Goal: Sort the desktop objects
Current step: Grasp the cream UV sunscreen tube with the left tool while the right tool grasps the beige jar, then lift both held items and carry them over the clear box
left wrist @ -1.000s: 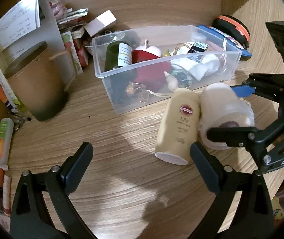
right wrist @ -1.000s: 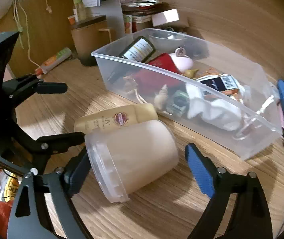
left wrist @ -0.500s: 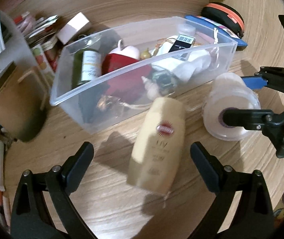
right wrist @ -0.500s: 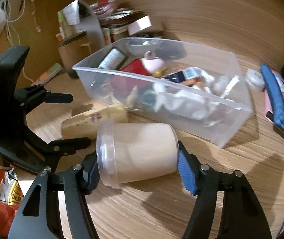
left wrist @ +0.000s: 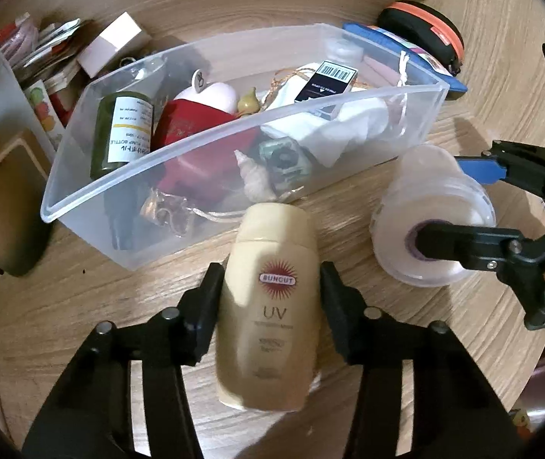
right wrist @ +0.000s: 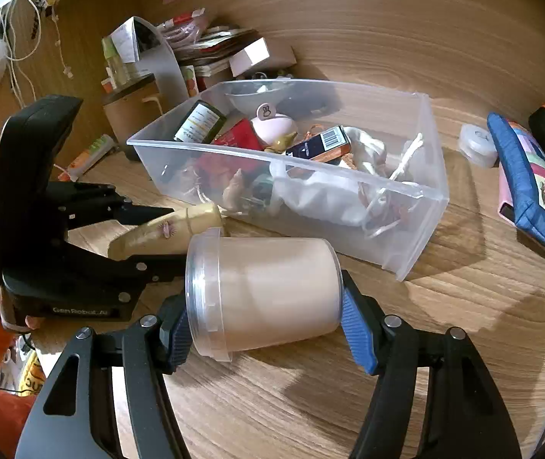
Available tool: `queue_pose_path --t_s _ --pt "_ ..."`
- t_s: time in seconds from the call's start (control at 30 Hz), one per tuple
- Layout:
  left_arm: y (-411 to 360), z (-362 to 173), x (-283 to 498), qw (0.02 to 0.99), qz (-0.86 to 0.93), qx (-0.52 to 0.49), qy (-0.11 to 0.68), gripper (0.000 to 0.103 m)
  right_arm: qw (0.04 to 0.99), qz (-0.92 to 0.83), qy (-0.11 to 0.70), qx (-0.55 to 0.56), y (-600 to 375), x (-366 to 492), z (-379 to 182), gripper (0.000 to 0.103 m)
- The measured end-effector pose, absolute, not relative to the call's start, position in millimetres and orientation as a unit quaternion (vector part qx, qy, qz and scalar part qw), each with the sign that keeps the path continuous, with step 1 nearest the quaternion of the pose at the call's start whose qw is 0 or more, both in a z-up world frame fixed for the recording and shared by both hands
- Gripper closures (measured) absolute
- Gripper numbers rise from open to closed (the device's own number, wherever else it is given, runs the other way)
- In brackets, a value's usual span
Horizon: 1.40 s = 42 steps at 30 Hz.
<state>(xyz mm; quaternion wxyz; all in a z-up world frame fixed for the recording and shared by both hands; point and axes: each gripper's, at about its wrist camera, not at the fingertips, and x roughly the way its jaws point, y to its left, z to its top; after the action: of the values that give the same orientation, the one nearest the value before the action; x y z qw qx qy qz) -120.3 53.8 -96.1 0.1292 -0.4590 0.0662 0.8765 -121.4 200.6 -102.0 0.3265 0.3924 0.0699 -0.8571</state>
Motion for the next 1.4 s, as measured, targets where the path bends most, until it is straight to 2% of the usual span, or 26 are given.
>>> queue_pose_path --t_s 0.63,0.73,0.8,1.4 --pt "22 -56 -84 0.125 0.910 -0.395 0.014 0.059 0.326 -0.857 0.042 0.397 207 -125 -99 0.041" --pt "19 -51 -78 0.128 0.913 -0.387 0.012 0.065 0.325 -0.856 0.037 0.400 207 -127 -98 0.041" --pt "19 -48 -77 0.131 0.915 -0.382 0.008 0.075 0.325 -0.856 0.033 0.402 206 -128 -96 0.041" --pt "-2 -4 -86 0.147 0.931 -0.332 -0.045 0.076 0.322 -0.875 0.040 0.358 193 -124 -48 0.041"
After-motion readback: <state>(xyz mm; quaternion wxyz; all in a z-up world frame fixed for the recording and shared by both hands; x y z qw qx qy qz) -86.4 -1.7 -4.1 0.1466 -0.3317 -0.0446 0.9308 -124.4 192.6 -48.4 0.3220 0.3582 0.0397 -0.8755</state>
